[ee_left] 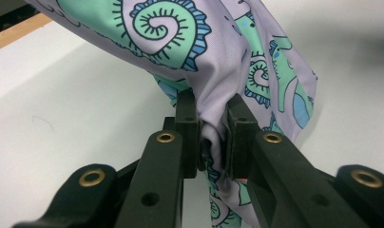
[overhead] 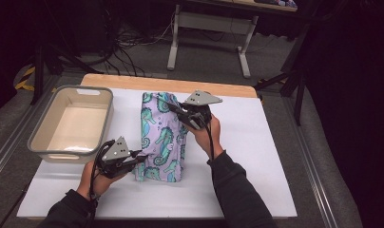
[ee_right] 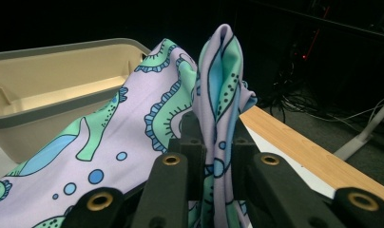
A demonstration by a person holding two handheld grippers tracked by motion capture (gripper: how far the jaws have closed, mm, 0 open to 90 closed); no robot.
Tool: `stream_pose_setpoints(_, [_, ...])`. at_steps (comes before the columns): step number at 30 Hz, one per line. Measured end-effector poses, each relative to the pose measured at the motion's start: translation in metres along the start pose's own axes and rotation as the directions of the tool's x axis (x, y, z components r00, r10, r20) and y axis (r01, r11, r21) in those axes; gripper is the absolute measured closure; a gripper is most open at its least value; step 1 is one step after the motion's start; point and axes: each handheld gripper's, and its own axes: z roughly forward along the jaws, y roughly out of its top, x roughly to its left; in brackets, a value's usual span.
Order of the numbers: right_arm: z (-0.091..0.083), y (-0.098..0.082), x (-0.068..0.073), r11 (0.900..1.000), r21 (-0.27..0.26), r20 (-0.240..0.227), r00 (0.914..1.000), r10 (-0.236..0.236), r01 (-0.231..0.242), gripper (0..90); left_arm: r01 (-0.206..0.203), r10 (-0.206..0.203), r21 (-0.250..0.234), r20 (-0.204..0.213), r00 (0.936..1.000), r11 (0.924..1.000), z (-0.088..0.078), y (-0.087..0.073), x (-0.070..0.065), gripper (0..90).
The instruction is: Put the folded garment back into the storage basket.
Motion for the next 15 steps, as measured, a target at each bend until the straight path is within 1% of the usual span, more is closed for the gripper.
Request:
stream_pose_setpoints(3, [0.002,0.002,0.000,1.000,-0.002,-0.004,1.0000,0.001,-0.001,82.0,0.004,-0.004,0.003,-0.006,1.0000,1.0000,-0.003,0.000,0.001,79.6])
stream_pose_setpoints(9, [0.007,0.011,0.005,1.000,-0.011,-0.013,0.9998,-0.015,0.015,81.9,0.002,-0.001,0.008,-0.029,0.9996,1.0000,-0.013,0.001,0.004,79.5])
stream_pose_setpoints(15, [0.015,0.018,0.010,1.000,-0.021,-0.027,0.9994,-0.022,0.022,82.0,0.016,-0.016,0.008,-0.042,0.9990,0.9998,-0.022,-0.001,0.008,79.5])
